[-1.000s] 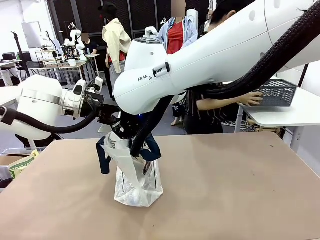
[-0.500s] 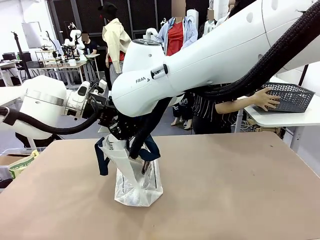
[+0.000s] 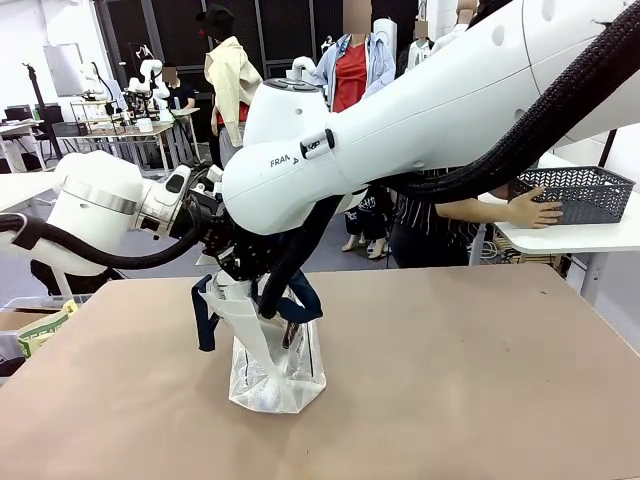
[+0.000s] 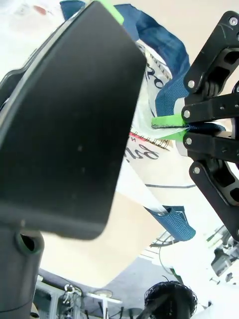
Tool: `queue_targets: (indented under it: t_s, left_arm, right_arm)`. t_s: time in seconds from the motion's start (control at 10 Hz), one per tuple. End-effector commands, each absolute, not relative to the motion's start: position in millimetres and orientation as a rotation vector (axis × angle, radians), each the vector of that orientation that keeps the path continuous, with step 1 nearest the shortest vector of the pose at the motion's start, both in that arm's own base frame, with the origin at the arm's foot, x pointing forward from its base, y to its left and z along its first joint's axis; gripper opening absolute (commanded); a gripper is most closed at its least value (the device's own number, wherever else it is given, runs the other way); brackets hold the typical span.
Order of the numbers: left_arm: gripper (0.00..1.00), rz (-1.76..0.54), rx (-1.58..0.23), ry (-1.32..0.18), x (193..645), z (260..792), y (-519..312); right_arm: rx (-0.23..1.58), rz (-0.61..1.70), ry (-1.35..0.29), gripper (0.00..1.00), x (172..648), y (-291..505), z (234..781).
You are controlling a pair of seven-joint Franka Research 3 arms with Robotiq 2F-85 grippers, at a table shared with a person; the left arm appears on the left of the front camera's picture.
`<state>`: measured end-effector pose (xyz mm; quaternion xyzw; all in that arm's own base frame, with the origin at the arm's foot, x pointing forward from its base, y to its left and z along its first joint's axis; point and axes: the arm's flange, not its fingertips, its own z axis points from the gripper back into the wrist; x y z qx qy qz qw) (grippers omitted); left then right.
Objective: Transfer purchased items from the store into the shopping bag.
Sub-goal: Move the Reusable shopping bag to the right side of the table.
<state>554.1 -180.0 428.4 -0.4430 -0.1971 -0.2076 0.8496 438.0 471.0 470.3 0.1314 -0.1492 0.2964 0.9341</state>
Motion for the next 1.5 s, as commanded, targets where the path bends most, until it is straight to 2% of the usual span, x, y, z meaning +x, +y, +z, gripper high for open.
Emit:
queue_targets:
  t_s: [0.0, 0.1, 0.2, 1.3, 1.4]
  left_arm:
    - [0.31, -0.418, -0.897, -0.388, 560.8, 428.8, -184.7]
    - [0.12, -0.417, -0.897, -0.376, 561.7, 428.2, -184.8]
    - [0.0, -0.416, -0.894, -0.374, 562.4, 427.9, -185.2]
    - [0.0, -0.4, -0.876, -0.343, 567.4, 425.8, -184.5]
    - [0.0, -0.396, -0.875, -0.341, 567.0, 425.8, -184.2]
  right_arm:
    - [0.296, 0.618, -0.31, 0.0, 435.5, 473.6, 467.6]
    - [0.297, 0.617, -0.311, 0.0, 435.4, 472.9, 467.7]
    - [0.299, 0.617, -0.313, 0.0, 435.8, 472.1, 467.8]
    - [0.305, 0.564, -0.319, 0.0, 436.5, 465.9, 470.4]
    - [0.315, 0.552, -0.33, 0.2, 434.9, 463.6, 473.6]
